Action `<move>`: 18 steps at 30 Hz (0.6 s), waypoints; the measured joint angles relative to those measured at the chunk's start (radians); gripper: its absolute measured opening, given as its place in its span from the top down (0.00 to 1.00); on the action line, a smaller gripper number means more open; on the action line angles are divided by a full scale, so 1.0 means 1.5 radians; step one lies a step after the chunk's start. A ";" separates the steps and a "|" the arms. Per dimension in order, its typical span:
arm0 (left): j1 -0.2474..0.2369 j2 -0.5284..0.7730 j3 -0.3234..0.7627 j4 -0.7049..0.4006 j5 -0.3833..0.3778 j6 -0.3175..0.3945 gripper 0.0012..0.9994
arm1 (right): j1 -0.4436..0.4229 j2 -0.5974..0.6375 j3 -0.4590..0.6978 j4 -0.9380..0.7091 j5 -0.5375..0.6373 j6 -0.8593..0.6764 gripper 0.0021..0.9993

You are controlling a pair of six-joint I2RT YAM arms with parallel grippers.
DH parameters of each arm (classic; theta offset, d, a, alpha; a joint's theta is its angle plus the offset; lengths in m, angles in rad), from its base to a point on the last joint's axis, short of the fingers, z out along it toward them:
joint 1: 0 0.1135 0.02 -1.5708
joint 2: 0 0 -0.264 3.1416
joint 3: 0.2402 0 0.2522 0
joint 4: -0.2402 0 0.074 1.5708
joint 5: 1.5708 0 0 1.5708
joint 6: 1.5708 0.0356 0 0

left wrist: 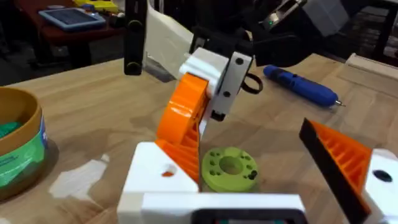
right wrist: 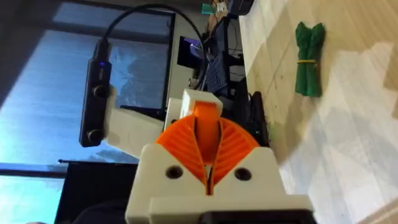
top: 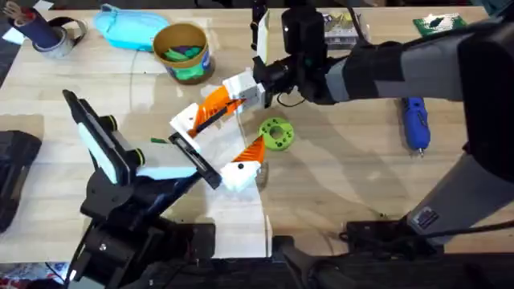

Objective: Pick up the gripper from the table and insert it into the empty holder that is missing its gripper. Then pick up a screw, insert it into the mounting hole, and use the screwdriver to tighten it. Finally, clean up the table by picking up the vegetable and placing it into the bucket.

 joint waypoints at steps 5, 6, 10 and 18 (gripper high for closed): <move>0.000 0.000 0.000 0.000 -0.002 -0.002 0.01 | 0.001 0.000 0.001 0.001 0.002 0.000 0.99; 0.000 0.000 0.000 0.000 -0.002 -0.002 0.01 | 0.001 0.000 0.001 0.001 0.002 0.000 0.99; 0.000 0.000 0.000 0.000 -0.002 -0.001 0.01 | 0.001 0.000 0.001 0.001 0.000 0.000 0.97; -0.002 0.000 0.001 0.001 0.018 0.001 0.01 | 0.015 0.000 0.001 0.010 -0.013 0.009 0.81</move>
